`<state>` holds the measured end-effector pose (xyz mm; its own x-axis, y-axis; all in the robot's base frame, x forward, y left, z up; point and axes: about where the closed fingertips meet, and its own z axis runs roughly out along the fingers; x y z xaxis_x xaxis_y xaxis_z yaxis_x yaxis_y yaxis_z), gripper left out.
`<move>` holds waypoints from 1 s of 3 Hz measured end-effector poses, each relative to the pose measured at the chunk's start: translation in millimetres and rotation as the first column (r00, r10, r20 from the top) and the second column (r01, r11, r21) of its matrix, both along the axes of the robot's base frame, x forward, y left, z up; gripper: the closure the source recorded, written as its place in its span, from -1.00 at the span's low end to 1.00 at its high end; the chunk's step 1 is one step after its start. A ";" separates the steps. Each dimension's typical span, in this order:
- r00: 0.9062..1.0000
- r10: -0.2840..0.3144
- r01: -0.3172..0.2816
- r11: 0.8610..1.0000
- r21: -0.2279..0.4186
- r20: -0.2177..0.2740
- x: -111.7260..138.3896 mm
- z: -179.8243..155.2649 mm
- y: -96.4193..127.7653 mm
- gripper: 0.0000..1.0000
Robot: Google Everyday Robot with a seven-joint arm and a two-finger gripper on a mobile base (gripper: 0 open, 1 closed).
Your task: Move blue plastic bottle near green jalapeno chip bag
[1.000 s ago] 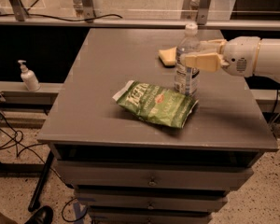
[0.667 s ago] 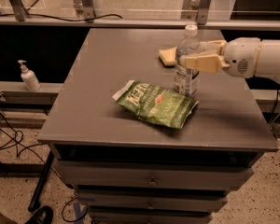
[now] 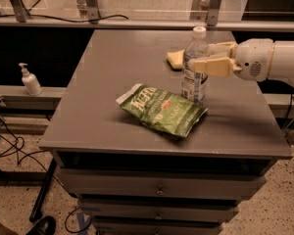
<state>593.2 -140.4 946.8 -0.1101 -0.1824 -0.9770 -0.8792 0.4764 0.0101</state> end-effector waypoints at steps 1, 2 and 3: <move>1.000 0.013 -0.013 1.000 0.004 0.005 -1.4 1.3 1.0 -0.76; 1.000 0.022 -0.022 1.000 0.006 0.009 -2.8 1.9 1.5 -1.00; 1.000 0.023 -0.023 1.000 0.005 0.009 -3.1 2.0 1.4 -1.00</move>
Offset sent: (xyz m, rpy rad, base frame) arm -0.0042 -0.0044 0.0024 0.0080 -0.0134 0.0204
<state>590.0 -139.0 948.8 -0.0969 -0.1795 -0.9790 -0.8899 0.4561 0.0044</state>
